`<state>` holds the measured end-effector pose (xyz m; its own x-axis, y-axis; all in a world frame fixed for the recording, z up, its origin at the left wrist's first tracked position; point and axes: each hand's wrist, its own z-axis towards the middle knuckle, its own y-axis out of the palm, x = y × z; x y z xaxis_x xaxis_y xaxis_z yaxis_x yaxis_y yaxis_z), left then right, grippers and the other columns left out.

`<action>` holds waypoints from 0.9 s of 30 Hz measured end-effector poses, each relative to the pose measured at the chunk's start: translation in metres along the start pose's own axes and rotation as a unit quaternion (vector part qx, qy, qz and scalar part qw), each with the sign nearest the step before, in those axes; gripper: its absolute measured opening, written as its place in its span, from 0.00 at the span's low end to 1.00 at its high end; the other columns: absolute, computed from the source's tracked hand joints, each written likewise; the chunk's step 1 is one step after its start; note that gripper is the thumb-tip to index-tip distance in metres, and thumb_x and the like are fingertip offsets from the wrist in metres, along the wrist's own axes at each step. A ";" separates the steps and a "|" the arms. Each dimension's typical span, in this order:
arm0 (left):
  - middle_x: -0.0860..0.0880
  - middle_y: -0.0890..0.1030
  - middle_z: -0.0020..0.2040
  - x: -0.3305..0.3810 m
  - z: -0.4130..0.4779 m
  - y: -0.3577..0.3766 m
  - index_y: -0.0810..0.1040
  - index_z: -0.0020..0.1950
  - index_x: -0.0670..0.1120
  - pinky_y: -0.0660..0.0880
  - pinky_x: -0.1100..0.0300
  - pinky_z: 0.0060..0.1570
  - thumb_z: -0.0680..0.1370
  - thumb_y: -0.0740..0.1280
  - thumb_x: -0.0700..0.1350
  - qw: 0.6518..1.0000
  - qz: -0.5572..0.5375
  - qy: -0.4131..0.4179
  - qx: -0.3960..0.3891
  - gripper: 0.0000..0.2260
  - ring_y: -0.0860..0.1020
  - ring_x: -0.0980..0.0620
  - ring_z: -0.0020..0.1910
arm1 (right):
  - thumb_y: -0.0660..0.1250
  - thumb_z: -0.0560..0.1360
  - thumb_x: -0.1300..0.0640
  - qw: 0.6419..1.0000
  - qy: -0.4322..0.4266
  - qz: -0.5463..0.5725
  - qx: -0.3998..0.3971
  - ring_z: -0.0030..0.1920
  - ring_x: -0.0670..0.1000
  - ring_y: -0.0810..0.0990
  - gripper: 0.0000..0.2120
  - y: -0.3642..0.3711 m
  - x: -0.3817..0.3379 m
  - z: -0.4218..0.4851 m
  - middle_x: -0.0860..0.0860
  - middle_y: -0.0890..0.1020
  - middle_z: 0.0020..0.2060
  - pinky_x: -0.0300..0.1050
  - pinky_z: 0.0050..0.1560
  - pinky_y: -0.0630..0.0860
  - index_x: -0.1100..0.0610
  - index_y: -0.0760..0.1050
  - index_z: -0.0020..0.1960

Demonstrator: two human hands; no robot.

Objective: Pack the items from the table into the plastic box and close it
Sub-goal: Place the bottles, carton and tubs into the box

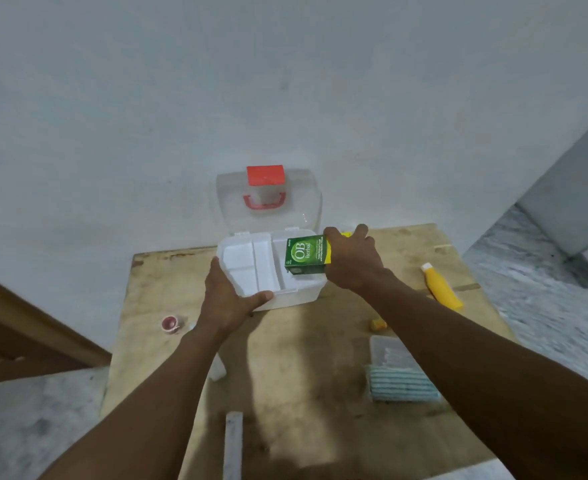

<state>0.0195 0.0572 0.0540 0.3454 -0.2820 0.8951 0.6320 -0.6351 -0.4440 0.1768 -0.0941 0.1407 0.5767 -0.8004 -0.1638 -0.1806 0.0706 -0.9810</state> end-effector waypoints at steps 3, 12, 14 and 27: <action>0.51 0.68 0.64 -0.001 0.006 -0.005 0.60 0.70 0.48 0.73 0.55 0.58 0.56 0.85 0.50 1.000 -0.016 0.007 -0.024 0.50 0.70 0.53 0.62 | 0.67 0.72 0.61 0.998 -0.039 -0.042 -0.008 0.53 0.62 0.72 0.23 0.004 -0.009 0.012 0.63 0.70 0.56 0.48 0.44 0.64 0.59 0.68 0.66; 0.57 0.74 0.61 0.006 0.006 0.002 0.61 0.69 0.54 0.71 0.72 0.47 0.60 0.83 0.52 1.000 -0.006 0.030 0.000 0.45 0.74 0.62 0.58 | 0.72 0.71 0.57 0.994 -0.077 -0.043 -0.070 0.57 0.61 0.74 0.26 0.018 -0.025 0.040 0.61 0.70 0.59 0.46 0.47 0.66 0.63 0.66 0.64; 0.57 0.74 0.61 0.008 0.003 0.007 0.60 0.70 0.54 0.71 0.72 0.47 0.60 0.83 0.53 0.999 -0.004 0.031 0.005 0.46 0.73 0.63 0.59 | 0.72 0.71 0.58 0.993 -0.075 -0.029 -0.085 0.59 0.60 0.75 0.25 0.024 -0.027 0.043 0.61 0.72 0.60 0.46 0.50 0.69 0.63 0.66 0.64; 0.58 0.74 0.60 0.013 0.003 0.011 0.60 0.68 0.56 0.72 0.74 0.48 0.63 0.78 0.59 0.999 0.004 0.039 -0.014 0.41 0.75 0.61 0.58 | 0.74 0.72 0.54 0.980 -0.017 0.118 -0.162 0.57 0.57 0.79 0.26 0.067 -0.028 0.057 0.57 0.78 0.57 0.43 0.45 0.68 0.61 0.67 0.63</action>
<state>0.0328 0.0493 0.0607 0.2949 -0.3406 0.8928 0.6095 -0.6525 -0.4503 0.1941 -0.0325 0.0739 0.5130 -0.7644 -0.3905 -0.5525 0.0541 -0.8317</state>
